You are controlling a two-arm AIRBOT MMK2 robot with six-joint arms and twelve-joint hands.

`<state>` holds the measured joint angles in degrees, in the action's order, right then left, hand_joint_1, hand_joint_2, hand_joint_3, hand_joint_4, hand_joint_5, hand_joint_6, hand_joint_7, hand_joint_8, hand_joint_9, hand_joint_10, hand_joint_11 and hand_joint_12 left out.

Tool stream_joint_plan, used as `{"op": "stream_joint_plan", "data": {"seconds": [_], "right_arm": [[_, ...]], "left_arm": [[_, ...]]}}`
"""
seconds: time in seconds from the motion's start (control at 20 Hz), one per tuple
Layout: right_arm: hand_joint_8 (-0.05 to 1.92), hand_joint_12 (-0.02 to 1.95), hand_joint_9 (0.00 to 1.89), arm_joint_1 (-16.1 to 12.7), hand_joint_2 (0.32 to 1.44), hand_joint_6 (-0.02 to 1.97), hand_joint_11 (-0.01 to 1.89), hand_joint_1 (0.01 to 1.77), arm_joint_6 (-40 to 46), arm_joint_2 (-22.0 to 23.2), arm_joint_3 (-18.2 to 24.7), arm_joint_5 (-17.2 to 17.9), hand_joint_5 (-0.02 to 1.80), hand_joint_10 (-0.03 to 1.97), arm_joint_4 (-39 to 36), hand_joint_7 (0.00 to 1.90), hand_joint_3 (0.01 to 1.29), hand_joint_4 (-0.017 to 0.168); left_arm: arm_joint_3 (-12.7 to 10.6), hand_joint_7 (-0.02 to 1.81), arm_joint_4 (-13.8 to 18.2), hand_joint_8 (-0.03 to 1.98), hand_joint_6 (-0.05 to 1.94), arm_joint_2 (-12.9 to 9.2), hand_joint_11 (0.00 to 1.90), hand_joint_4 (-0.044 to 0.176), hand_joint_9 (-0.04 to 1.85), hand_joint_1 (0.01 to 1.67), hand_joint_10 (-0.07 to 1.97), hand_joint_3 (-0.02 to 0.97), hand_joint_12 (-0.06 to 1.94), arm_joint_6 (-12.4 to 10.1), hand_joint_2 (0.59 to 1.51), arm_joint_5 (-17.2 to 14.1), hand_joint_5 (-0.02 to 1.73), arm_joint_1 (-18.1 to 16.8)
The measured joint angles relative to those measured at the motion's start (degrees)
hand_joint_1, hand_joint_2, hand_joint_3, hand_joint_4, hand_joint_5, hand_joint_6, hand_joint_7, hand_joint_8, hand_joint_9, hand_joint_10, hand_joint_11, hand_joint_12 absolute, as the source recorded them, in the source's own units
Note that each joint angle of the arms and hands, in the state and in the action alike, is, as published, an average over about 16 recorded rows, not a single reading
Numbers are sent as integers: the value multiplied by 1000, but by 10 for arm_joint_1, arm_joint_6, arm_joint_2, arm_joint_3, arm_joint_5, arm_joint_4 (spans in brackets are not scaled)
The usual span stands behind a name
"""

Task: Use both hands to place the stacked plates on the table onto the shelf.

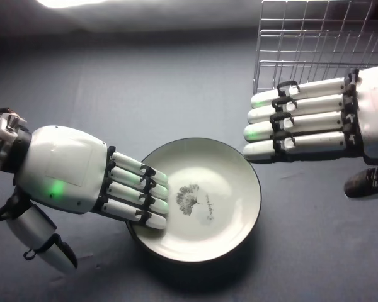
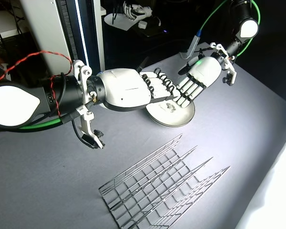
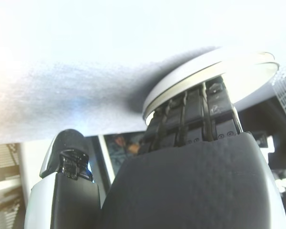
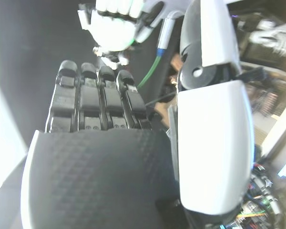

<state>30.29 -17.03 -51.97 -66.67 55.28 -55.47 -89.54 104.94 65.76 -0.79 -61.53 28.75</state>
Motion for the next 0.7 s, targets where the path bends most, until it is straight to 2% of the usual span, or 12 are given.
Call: {"op": "stream_joint_plan", "data": {"seconds": [0.3,0.7], "right_arm": [[13,0,18,9,960,24,21,1300,0,-17,-17,23,19,9,-26,13,15,5],[14,0,18,21,982,24,21,1390,0,-37,-20,5,19,9,-37,13,15,3]], "left_arm": [[5,-12,-12,-20,-24,16,17,-7,-10,14,1,21,-16,0,1183,10,-9,4],[9,-15,-21,-24,-19,42,15,-5,-16,14,-11,21,-5,-1,1184,23,-10,-2]]}}
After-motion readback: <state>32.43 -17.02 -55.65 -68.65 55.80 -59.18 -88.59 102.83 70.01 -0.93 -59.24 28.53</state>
